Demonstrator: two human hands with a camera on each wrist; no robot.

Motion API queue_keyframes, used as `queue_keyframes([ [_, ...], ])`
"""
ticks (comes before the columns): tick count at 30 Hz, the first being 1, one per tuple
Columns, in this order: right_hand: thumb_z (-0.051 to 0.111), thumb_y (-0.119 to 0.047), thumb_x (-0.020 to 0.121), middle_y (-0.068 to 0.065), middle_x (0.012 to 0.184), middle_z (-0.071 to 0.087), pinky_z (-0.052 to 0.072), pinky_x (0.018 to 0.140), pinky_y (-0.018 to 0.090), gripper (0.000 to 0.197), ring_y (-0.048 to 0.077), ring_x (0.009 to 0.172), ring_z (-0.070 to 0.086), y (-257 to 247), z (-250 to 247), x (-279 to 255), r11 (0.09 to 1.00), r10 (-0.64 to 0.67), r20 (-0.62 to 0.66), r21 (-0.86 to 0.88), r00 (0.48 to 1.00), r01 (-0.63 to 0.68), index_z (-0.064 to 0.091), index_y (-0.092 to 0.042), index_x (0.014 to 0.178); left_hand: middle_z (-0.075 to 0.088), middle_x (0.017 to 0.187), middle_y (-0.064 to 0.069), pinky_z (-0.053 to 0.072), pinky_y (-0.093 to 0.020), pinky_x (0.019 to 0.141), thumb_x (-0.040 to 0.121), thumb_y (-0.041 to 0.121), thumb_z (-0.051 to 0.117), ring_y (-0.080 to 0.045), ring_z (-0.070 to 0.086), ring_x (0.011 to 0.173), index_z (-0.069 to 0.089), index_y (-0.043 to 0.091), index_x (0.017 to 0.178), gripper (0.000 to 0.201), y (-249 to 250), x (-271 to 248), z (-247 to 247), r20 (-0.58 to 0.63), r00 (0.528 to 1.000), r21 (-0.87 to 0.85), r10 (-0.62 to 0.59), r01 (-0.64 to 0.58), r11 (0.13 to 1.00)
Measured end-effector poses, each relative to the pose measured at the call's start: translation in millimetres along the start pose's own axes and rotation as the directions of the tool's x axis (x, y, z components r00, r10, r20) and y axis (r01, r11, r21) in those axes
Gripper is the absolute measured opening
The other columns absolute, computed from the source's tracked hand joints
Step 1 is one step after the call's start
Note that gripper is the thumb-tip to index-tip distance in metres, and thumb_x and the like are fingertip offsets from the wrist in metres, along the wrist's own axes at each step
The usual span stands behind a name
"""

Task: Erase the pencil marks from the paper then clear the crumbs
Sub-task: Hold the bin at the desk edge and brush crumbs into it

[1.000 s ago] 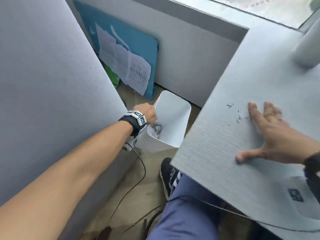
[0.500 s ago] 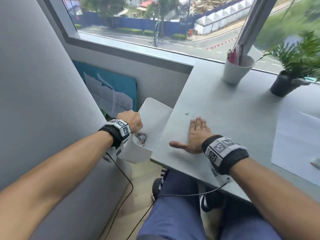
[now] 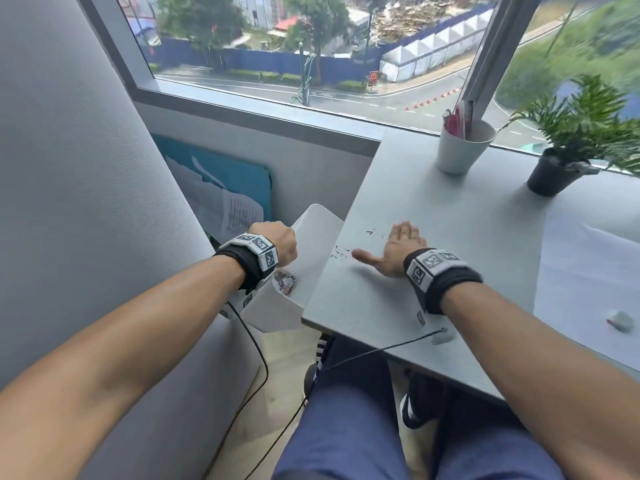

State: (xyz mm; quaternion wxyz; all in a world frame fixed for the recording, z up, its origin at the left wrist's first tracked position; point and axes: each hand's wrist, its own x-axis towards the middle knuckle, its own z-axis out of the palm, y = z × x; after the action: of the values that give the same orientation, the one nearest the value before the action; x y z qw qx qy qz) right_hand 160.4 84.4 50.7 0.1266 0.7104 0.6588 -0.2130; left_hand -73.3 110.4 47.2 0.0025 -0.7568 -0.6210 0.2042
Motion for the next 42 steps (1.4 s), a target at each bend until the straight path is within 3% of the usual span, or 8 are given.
queue_keyframes([
  [9, 0.033, -0.085, 0.079, 0.012, 0.164, -0.008, -0.003, 0.123, 0.044, 0.116, 0.025, 0.151, -0.008, -74, 29, -37, 0.865, -0.496, 0.066, -0.045, 0.866, 0.499, -0.004, -0.006, 0.155, 0.071, 0.113, -0.009, 0.051, -0.036, 0.079, 0.092, 0.021, 0.046, -0.032, 0.068, 0.103, 0.069, 0.01, 0.11, 0.031, 7, -6, -1, 0.01, 1.0, 0.022, 0.024, -0.025, 0.999],
  [17, 0.028, -0.094, 0.068, 0.017, 0.159, -0.023, -0.003, 0.123, 0.048, 0.133, 0.033, 0.149, -0.017, -4, 27, -34, 0.991, -0.121, -0.002, -0.054, 0.993, 0.121, -0.016, -0.001, 0.152, 0.069, 0.114, -0.009, 0.05, -0.037, 0.075, 0.093, 0.02, 0.045, -0.033, 0.067, 0.1, 0.068, 0.01, 0.109, 0.031, 6, -20, 0, 0.013, 0.999, 0.029, 0.03, -0.03, 0.999],
  [20, 0.033, -0.098, 0.059, 0.013, 0.159, -0.025, -0.006, 0.122, 0.048, 0.141, 0.031, 0.148, -0.02, -48, 44, -49, 0.945, -0.32, 0.048, -0.055, 0.946, 0.322, -0.017, -0.005, 0.152, 0.069, 0.117, -0.01, 0.05, -0.037, 0.079, 0.093, 0.021, 0.045, -0.033, 0.066, 0.104, 0.068, 0.01, 0.111, 0.031, 6, -24, -2, 0.013, 1.0, 0.038, 0.025, -0.025, 0.999],
  [25, 0.03, -0.086, 0.078, 0.009, 0.165, -0.002, 0.001, 0.123, 0.047, 0.113, 0.023, 0.152, -0.002, -96, 48, -66, 0.87, -0.493, 0.02, 0.024, 0.87, 0.492, 0.002, -0.009, 0.156, 0.068, 0.12, -0.013, 0.05, -0.037, 0.082, 0.094, 0.024, 0.046, -0.034, 0.065, 0.108, 0.067, 0.007, 0.112, 0.032, 1, -31, -12, 0.016, 0.999, 0.017, 0.033, -0.033, 0.999],
  [33, 0.026, -0.091, 0.073, 0.015, 0.162, -0.015, -0.001, 0.123, 0.047, 0.126, 0.031, 0.151, -0.011, -16, 19, -22, 0.999, -0.012, -0.066, 0.037, 0.998, 0.014, -0.009, -0.001, 0.153, 0.065, 0.124, -0.013, 0.049, -0.036, 0.085, 0.093, 0.022, 0.045, -0.035, 0.064, 0.109, 0.066, 0.007, 0.116, 0.034, -5, -42, -8, 0.035, 0.999, 0.008, -0.012, 0.012, 1.0],
  [36, 0.026, -0.094, 0.069, 0.01, 0.163, -0.015, -0.005, 0.122, 0.047, 0.128, 0.03, 0.15, -0.012, -55, 40, -31, 0.963, -0.269, -0.013, -0.028, 0.963, 0.269, -0.005, -0.005, 0.155, 0.065, 0.125, -0.012, 0.049, -0.036, 0.086, 0.093, 0.022, 0.045, -0.035, 0.063, 0.11, 0.066, 0.008, 0.117, 0.034, -5, -42, -9, 0.034, 0.999, 0.007, -0.028, 0.028, 1.0],
  [39, 0.018, -0.088, 0.078, 0.008, 0.164, 0.005, 0.004, 0.122, 0.05, 0.111, 0.025, 0.152, 0.005, -95, 50, -53, 0.822, -0.564, 0.054, -0.066, 0.824, 0.566, 0.015, -0.008, 0.155, 0.066, 0.125, -0.011, 0.05, -0.037, 0.087, 0.094, 0.025, 0.046, -0.034, 0.064, 0.111, 0.067, 0.009, 0.116, 0.034, -1, -40, -10, 0.032, 0.999, 0.007, -0.013, 0.013, 1.0],
  [42, 0.026, -0.081, 0.084, 0.011, 0.163, 0.01, 0.009, 0.122, 0.049, 0.102, 0.024, 0.15, 0.01, -83, 42, -61, 0.823, -0.566, -0.066, 0.01, 0.822, 0.567, 0.016, -0.008, 0.154, 0.066, 0.124, -0.011, 0.049, -0.036, 0.085, 0.095, 0.026, 0.046, -0.033, 0.064, 0.111, 0.066, 0.009, 0.116, 0.034, 2, -39, -6, 0.024, 1.0, 0.008, -0.001, 0.001, 1.0],
])
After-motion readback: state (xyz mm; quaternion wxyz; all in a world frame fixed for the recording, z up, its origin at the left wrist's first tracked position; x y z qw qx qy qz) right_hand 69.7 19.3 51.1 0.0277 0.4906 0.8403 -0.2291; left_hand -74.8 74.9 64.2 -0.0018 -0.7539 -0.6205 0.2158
